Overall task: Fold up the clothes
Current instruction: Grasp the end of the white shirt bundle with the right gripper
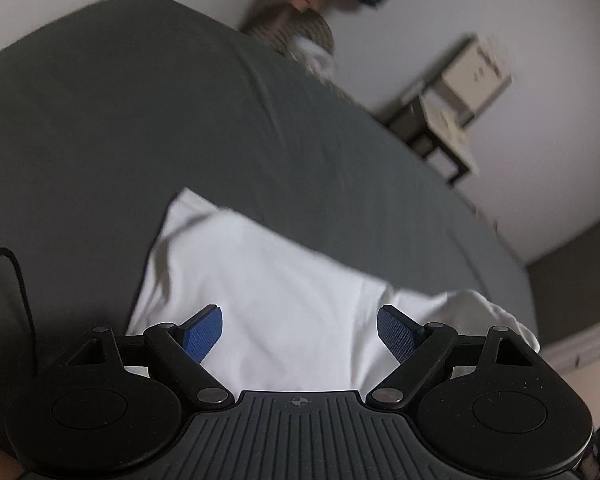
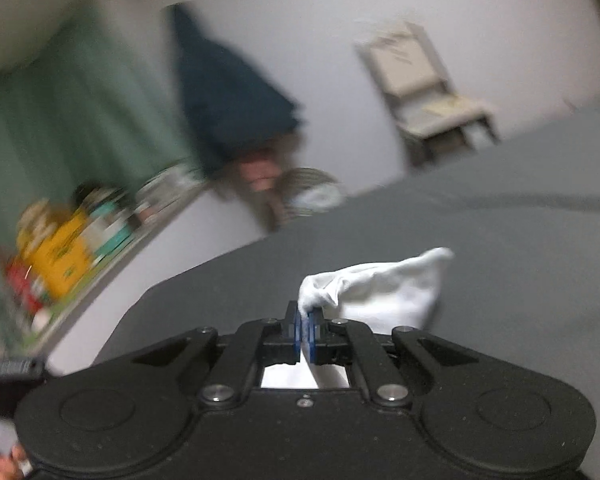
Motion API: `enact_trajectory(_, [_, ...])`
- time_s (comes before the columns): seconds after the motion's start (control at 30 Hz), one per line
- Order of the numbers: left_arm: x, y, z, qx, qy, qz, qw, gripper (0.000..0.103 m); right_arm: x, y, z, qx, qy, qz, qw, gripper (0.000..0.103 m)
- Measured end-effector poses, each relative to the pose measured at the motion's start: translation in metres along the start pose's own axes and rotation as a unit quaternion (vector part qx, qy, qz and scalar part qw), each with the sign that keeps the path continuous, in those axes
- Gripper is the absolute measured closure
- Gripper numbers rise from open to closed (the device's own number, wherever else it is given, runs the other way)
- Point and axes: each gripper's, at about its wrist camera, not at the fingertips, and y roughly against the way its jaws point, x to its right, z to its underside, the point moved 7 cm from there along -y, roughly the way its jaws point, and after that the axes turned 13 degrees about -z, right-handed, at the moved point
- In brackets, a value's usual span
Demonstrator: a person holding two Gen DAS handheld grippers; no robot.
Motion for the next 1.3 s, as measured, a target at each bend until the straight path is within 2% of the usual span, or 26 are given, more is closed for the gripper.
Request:
enact_trajectory(0.17, [-0.025,0.015,-0.021,0.052,0.060,0.004,0.9969,0.018,-0.077,-0.061,0.019,-0.050,0.040,-0.092,0.994,0.099])
enact_trajectory(0.27, [-0.046,0.023,-0.034,0.077,0.104,0.006,0.9916,0.018,-0.119,-0.087,0.050,-0.090,0.060,-0.135,0.985,0.099])
enact_trajectory(0.37, [-0.065,0.024,-0.038,0.091,0.133,0.002,0.9870,0.018,-0.149,-0.113,0.097,-0.146,0.083,-0.167,0.971,0.099])
enact_trajectory(0.47, [-0.079,0.017,-0.037,0.088,0.142,-0.020,0.9856,0.017,-0.153,-0.142,0.149,-0.213,0.109,-0.152,0.959,0.099])
enact_trajectory(0.53, [-0.084,0.006,-0.033,0.068,0.157,-0.020,0.9850,0.017,-0.150,-0.148,0.160,-0.221,0.113,-0.147,0.957,0.099])
enact_trajectory(0.67, [-0.085,-0.009,-0.031,0.047,0.171,-0.021,0.9840,0.017,-0.156,-0.132,0.142,-0.165,0.124,-0.161,0.965,0.099])
enact_trajectory(0.77, [-0.082,-0.005,-0.035,0.066,0.173,-0.022,0.9825,0.017,-0.157,-0.113,0.108,-0.092,0.092,-0.188,0.974,0.099])
enact_trajectory(0.83, [-0.081,-0.003,-0.037,0.079,0.174,-0.023,0.9812,0.017,-0.161,-0.106,0.100,-0.076,0.086,-0.212,0.970,0.099])
enact_trajectory(0.87, [-0.080,-0.002,-0.039,0.086,0.175,-0.024,0.9806,0.017,-0.163,-0.106,0.101,-0.080,0.092,-0.223,0.967,0.099])
enact_trajectory(0.93, [-0.077,-0.003,-0.039,0.085,0.165,-0.024,0.9824,0.017,-0.163,-0.117,0.121,-0.124,0.113,-0.222,0.960,0.099])
enact_trajectory(1.0, [-0.074,-0.005,-0.040,0.083,0.154,-0.025,0.9842,0.017,-0.149,-0.132,0.144,-0.186,0.121,-0.192,0.956,0.099])
enact_trajectory(1.07, [-0.072,-0.007,-0.039,0.079,0.145,-0.026,0.9860,0.017,-0.134,-0.143,0.159,-0.228,0.117,-0.162,0.953,0.098])
enact_trajectory(1.2, [-0.076,-0.013,-0.038,0.069,0.141,-0.034,0.9870,0.017,-0.127,-0.139,0.163,-0.246,0.121,-0.171,0.946,0.096])
enact_trajectory(1.3, [-0.079,-0.017,-0.038,0.064,0.146,-0.036,0.9865,0.017,-0.131,-0.129,0.159,-0.252,0.131,-0.195,0.939,0.086])
